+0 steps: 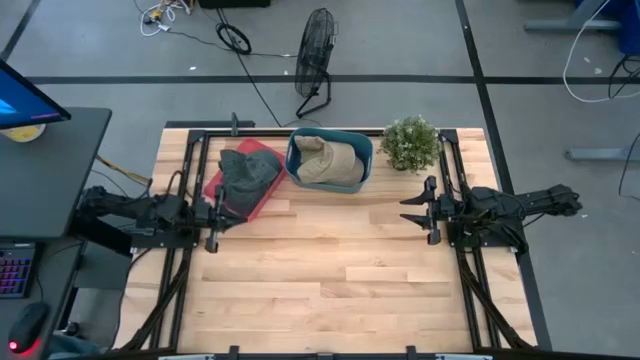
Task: Pick & Place hat
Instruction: Return to Home Position
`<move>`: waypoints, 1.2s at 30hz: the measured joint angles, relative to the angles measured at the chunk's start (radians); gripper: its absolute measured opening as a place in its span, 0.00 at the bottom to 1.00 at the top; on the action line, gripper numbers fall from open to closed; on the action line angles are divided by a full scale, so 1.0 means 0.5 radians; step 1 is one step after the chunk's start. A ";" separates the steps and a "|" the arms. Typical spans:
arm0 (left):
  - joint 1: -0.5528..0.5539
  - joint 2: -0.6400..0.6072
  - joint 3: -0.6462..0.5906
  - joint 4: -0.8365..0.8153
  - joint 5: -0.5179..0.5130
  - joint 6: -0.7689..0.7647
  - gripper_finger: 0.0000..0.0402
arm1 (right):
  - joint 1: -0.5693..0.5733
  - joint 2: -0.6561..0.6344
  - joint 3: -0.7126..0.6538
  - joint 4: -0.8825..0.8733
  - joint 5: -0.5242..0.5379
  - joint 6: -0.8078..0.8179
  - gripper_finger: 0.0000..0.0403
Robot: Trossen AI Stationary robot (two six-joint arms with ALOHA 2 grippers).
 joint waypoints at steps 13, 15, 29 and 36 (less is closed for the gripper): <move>0.135 0.000 0.000 -0.013 -0.001 0.018 0.01 | 0.000 -0.189 0.000 -0.178 0.000 0.049 0.41; 0.135 -0.001 0.000 -0.010 -0.005 0.019 0.01 | 0.000 -0.209 0.000 -0.211 0.000 0.056 0.41; 0.134 0.000 -0.001 -0.007 -0.010 0.018 0.01 | 0.000 -0.232 -0.076 -0.180 -0.001 0.122 0.41; 0.134 -0.001 -0.001 -0.003 -0.011 0.019 0.01 | -0.003 -0.231 -0.159 0.021 0.002 0.076 0.41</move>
